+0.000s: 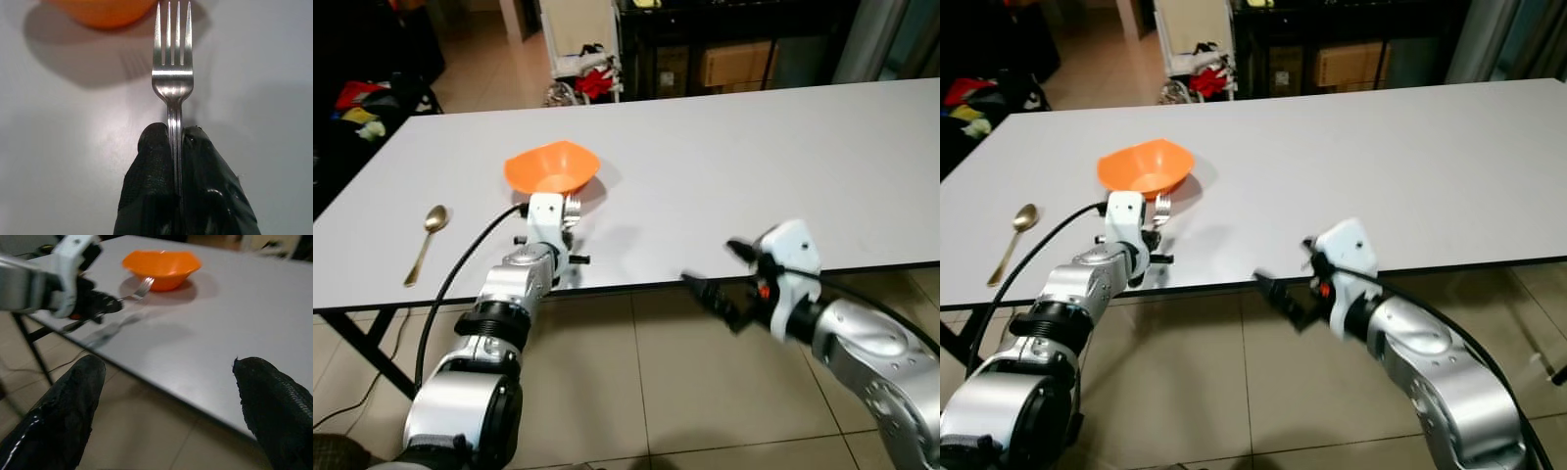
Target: Setting the table
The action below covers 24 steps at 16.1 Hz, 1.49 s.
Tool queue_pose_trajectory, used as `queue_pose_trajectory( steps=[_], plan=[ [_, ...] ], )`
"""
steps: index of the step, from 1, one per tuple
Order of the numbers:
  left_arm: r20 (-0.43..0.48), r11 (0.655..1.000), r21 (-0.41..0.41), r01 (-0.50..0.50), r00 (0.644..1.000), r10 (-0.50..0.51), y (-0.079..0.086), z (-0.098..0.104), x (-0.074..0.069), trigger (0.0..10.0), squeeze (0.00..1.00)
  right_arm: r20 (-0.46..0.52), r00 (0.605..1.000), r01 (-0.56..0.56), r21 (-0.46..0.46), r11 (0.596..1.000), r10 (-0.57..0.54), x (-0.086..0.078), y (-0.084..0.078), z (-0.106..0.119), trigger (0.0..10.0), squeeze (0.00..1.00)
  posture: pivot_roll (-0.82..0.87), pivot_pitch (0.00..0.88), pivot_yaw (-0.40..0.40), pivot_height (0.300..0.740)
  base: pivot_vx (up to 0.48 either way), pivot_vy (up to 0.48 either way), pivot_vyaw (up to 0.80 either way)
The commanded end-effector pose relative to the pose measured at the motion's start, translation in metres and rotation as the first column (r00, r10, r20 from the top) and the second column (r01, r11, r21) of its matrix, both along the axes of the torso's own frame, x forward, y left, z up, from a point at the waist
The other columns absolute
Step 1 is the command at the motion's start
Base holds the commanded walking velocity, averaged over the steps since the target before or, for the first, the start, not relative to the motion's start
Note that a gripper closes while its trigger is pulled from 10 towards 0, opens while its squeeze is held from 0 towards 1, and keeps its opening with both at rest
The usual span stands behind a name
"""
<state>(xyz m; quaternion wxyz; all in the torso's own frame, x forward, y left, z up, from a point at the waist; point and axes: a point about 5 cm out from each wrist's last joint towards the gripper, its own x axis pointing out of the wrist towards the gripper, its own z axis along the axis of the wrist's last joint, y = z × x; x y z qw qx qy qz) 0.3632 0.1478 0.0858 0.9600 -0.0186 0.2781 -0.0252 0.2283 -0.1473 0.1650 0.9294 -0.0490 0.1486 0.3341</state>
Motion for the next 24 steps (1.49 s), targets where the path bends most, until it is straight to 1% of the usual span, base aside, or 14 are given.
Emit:
queue_pose_trajectory(
  steps=[1,2,4,8,10,15,17,18,20,23,24],
  plan=[
    [0.014,0.999,-0.006,-0.042,0.999,0.042,0.005,0.005,0.005,10.0,0.0,-0.007,0.999,-0.047,0.018,0.999,0.048,-0.004,0.004,0.004,10.0,0.0,-0.14,0.0,0.102,0.74,0.0,0.0,0.0],
    [0.011,0.997,-0.009,-0.075,0.997,0.075,0.005,0.003,0.006,10.0,0.0,-0.011,0.998,-0.057,0.013,0.998,0.057,-0.005,0.005,0.005,10.0,0.0,-0.15,0.0,0.103,0.74,0.0,0.0,0.0],
    [0.014,0.994,-0.018,-0.105,0.994,0.105,0.005,0.002,0.007,10.0,0.0,-0.013,0.998,-0.062,0.013,0.998,0.062,-0.006,0.005,0.006,10.0,0.0,-0.15,0.0,0.102,0.74,0.0,0.0,0.0],
    [0.048,0.987,-0.025,-0.157,0.986,0.159,0.003,0.004,0.011,10.0,0.0,-0.023,0.997,-0.071,0.013,0.997,0.071,-0.007,0.006,0.008,10.0,0.0,-0.16,0.0,0.094,0.74,0.0,0.0,0.0],
    [0.042,0.987,-0.031,-0.159,0.986,0.161,0.003,0.002,0.011,10.0,0.0,-0.029,0.996,-0.079,0.011,0.997,0.079,-0.009,0.007,0.009,10.0,0.0,-0.17,0.0,0.094,0.74,0.0,0.0,0.0],
    [0.046,0.989,-0.051,-0.136,0.989,0.139,-0.006,0.002,0.012,10.0,0.0,-0.03,0.997,-0.075,0.008,0.997,0.075,-0.011,0.007,0.012,10.0,0.0,-0.19,0.0,0.099,0.74,0.0,0.0,0.0],
    [0.048,0.989,-0.091,-0.118,0.991,0.123,-0.014,0.004,0.013,10.0,0.0,-0.036,0.996,-0.075,0.001,0.997,0.075,-0.013,0.007,0.013,10.0,0.0,-0.21,0.0,0.097,0.74,0.0,0.0,0.0],
    [0.047,0.988,-0.097,-0.118,0.991,0.123,-0.015,0.005,0.013,10.0,0.0,-0.037,0.996,-0.076,0.001,0.997,0.076,-0.013,0.007,0.013,10.0,0.0,-0.21,0.0,0.097,0.74,0.0,0.0,0.0],
    [0.043,0.988,-0.09,-0.123,0.991,0.127,-0.02,0.004,0.013,10.0,0.0,-0.039,0.996,-0.076,-0.001,0.997,0.076,-0.014,0.007,0.014,10.0,0.0,-0.22,0.0,0.102,0.74,0.0,0.0,0.0],
    [0.048,0.984,-0.071,-0.165,0.985,0.168,-0.017,0.005,0.014,10.0,0.0,-0.04,0.997,-0.072,-0.002,0.997,0.072,-0.015,0.008,0.014,10.0,0.0,-0.22,0.0,0.104,0.74,0.0,0.0,0.0],
    [0.051,0.985,-0.063,-0.16,0.985,0.163,-0.018,0.005,0.014,10.0,0.04,-0.041,0.997,-0.072,-0.001,0.997,0.072,-0.015,0.008,0.015,10.0,0.0,-0.23,0.0,0.106,0.74,0.0,0.0,0.0]
  ],
)
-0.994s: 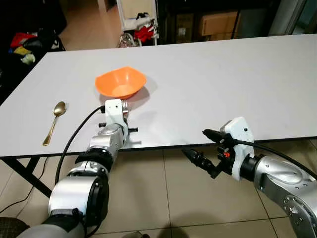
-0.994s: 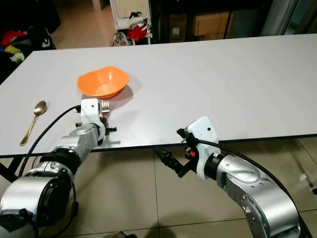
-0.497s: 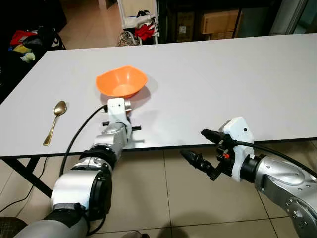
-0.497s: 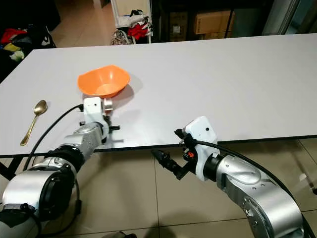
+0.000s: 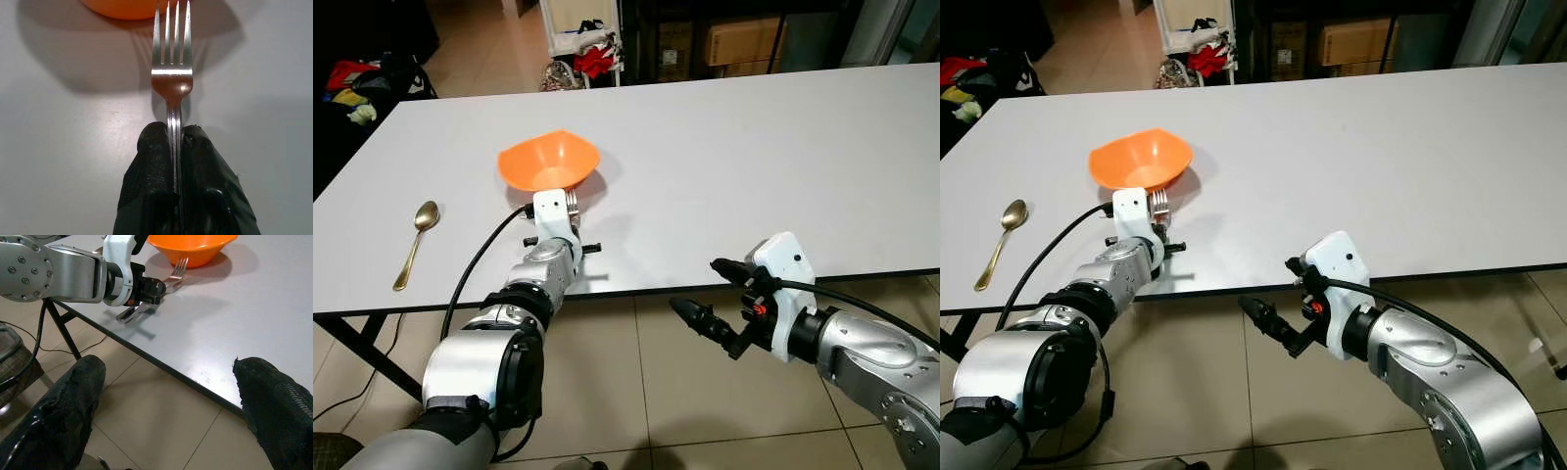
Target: Setting the table
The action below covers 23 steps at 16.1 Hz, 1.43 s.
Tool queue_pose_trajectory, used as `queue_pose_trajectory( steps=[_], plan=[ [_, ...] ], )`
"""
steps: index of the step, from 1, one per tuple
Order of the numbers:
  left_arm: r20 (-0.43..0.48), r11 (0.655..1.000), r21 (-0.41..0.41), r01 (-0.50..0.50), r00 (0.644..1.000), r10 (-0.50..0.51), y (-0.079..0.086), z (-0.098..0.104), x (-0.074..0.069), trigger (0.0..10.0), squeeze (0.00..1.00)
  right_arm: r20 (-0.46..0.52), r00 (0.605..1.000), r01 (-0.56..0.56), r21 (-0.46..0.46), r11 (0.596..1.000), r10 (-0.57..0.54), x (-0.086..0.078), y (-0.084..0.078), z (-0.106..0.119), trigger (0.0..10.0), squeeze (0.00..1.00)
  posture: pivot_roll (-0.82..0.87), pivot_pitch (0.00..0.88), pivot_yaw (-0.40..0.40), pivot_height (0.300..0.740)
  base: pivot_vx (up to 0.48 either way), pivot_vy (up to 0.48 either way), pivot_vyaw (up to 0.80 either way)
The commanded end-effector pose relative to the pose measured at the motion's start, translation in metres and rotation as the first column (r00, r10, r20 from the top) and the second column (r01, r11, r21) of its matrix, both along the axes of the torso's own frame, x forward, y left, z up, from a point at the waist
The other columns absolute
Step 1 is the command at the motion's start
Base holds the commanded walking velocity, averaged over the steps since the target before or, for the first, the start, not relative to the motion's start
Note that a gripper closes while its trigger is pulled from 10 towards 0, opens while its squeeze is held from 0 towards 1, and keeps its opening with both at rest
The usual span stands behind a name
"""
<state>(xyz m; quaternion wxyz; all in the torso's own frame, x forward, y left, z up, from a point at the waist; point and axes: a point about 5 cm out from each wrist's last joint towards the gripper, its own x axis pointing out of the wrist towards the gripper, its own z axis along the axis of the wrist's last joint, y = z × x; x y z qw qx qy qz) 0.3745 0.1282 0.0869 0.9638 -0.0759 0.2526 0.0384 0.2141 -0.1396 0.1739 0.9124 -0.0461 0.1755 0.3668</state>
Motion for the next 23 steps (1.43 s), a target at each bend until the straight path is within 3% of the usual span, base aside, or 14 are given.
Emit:
queue_pose_trajectory(
  steps=[1,5,6,7,10,12,13,15,16,17,18,23],
  plan=[
    [0.012,1.0,0.02,-0.012,1.0,0.011,0.0009,0.0043,0.0025,10.0,0.04,0.02,1.0,-0.003,0.002,1.0,0.003,-0.0011,0.0005,0.0059,10.0,0.0,-0.23,0.0,0.107,0.74,0.0,0.0,0.0],
    [0.015,0.999,0.034,-0.007,1.0,0.006,-0.0011,0.0023,0.0013,10.0,0.05,0.021,1.0,0.004,0.0,1.0,-0.004,-0.0019,0.0006,0.006,10.0,0.0,-0.24,0.0,0.113,0.74,0.0,0.0,0.0],
    [0.014,0.999,0.037,-0.006,1.0,0.005,-0.0012,0.0019,0.0011,10.0,0.25,0.021,1.0,0.006,0.0,1.0,-0.006,-0.002,0.0004,0.0062,10.0,0.0,-0.24,0.0,0.114,0.74,0.0,0.0,0.0],
    [0.011,0.999,0.044,-0.007,1.0,0.006,-0.0009,0.001,0.0006,10.0,0.35,0.022,1.0,0.007,-0.001,1.0,-0.007,-0.0023,0.0002,0.0064,10.0,0.0,-0.24,0.0,0.115,0.74,0.0,0.0,0.0],
    [0.013,0.998,0.058,-0.006,1.0,0.006,-0.0008,0.0009,0.0005,10.0,0.31,0.021,1.0,0.01,-0.002,1.0,-0.01,-0.0028,0.0,0.0065,10.0,0.0,-0.24,0.0,0.117,0.74,0.0,0.0,0.0],
    [0.014,0.996,0.086,-0.007,1.0,0.006,-0.0006,0.0006,0.0002,10.0,0.09,0.023,1.0,0.012,-0.002,1.0,-0.012,-0.0025,0.0003,0.0067,10.0,0.0,-0.24,0.0,0.118,0.74,0.0,0.0,0.0],
    [0.015,0.997,0.077,-0.003,1.0,0.002,-0.001,0.0005,0.0002,10.0,0.14,0.024,1.0,0.013,-0.002,1.0,-0.013,-0.0024,0.0002,0.0068,10.0,0.0,-0.24,0.0,0.119,0.74,0.0,0.0,0.0],
    [0.015,0.999,0.054,0.005,1.0,-0.005,-0.0024,0.0001,0.0,10.0,0.5,0.025,1.0,0.016,-0.003,1.0,-0.016,-0.0022,-0.0002,0.0071,10.0,0.0,-0.24,0.0,0.12,0.74,0.0,0.0,0.0],
    [0.013,0.998,0.055,-0.002,1.0,0.001,-0.0026,0.0002,0.0,10.0,0.93,0.027,0.999,0.018,-0.005,1.0,-0.018,-0.0023,-0.0005,0.0073,10.0,0.0,-0.24,0.0,0.119,0.74,0.0,0.0,0.0],
    [0.008,0.997,0.076,-0.008,1.0,0.008,-0.0018,-0.0001,-0.0002,10.0,0.5,0.027,0.999,0.019,-0.007,1.0,-0.018,-0.0023,-0.0005,0.0073,10.0,0.0,-0.24,0.0,0.12,0.74,0.0,0.0,0.0],
    [0.007,0.997,0.079,-0.008,1.0,0.007,-0.0018,-0.0003,-0.0003,10.0,0.01,0.027,0.999,0.019,-0.007,1.0,-0.018,-0.0023,-0.0004,0.0073,10.0,0.0,-0.24,0.0,0.12,0.74,0.0,0.0,0.0],
    [0.029,0.997,0.083,-0.007,1.0,0.005,0.0008,0.0036,0.002,10.0,0.0,0.03,0.999,0.019,-0.004,1.0,-0.019,-0.0011,-0.0005,0.0075,10.0,0.0,-0.24,0.0,0.123,0.74,0.0,0.0,0.0]
  ],
)
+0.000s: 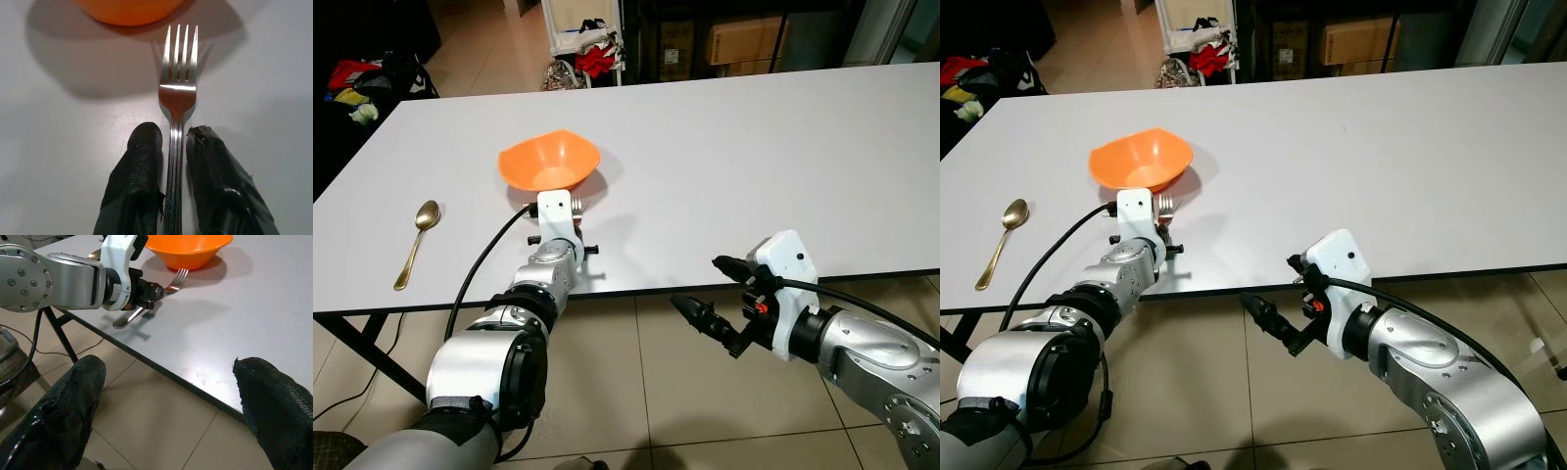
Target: Setting the table
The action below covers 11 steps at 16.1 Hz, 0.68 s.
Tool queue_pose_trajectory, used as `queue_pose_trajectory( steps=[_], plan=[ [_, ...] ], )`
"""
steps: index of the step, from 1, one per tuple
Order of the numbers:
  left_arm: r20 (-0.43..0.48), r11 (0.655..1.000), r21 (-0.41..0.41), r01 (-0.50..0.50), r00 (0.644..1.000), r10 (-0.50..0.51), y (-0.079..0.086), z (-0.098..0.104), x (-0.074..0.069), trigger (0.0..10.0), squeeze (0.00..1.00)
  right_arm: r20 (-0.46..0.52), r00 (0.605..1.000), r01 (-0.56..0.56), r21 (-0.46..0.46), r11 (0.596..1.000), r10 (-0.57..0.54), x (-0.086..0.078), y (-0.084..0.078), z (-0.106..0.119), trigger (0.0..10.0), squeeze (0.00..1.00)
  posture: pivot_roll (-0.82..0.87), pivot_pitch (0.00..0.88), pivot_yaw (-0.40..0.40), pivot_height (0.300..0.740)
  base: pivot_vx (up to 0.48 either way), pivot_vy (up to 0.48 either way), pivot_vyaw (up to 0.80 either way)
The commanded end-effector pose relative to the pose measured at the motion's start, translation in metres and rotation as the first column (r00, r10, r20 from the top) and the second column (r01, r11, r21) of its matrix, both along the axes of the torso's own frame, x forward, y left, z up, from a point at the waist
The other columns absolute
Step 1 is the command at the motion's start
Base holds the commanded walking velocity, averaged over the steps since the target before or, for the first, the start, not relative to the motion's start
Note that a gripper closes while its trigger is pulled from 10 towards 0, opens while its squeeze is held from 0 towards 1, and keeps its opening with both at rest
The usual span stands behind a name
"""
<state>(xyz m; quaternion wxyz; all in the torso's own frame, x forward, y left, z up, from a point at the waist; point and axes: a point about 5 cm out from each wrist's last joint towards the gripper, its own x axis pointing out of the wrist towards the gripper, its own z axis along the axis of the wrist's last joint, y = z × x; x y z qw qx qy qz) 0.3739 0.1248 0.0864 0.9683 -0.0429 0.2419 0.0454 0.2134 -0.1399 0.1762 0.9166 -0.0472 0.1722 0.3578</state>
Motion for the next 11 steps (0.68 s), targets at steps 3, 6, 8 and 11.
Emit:
queue_pose_trajectory(
  steps=[3,6,8,11],
  plan=[
    [0.054,0.999,-0.044,-0.013,0.998,0.015,0.006,0.013,0.008,10.0,0.0,0.034,0.999,0.013,0.006,1.0,-0.014,0.002,-0.001,0.005,10.0,0.0,-0.22,0.0,0.143,0.74,0.0,0.0,0.0],
    [0.166,0.997,-0.062,0.046,0.986,-0.035,0.015,0.025,0.012,10.0,0.0,0.047,0.998,0.046,0.023,0.999,-0.047,0.005,0.0,0.002,10.0,0.0,-0.2,0.0,0.164,0.74,0.0,0.0,0.0],
    [0.274,0.99,-0.101,0.095,0.96,-0.064,0.021,0.037,0.013,10.0,0.0,0.061,0.991,0.115,0.024,0.993,-0.116,0.008,-0.003,-0.003,10.0,0.0,-0.19,0.0,0.166,0.74,0.0,0.0,0.0],
    [0.425,0.984,-0.051,0.173,0.895,-0.135,0.032,0.05,-0.017,10.0,0.0,0.121,0.953,0.279,0.0,0.96,-0.277,0.017,-0.014,-0.01,10.0,0.0,-0.15,0.0,0.154,0.74,0.0,0.0,0.21]
  ],
)
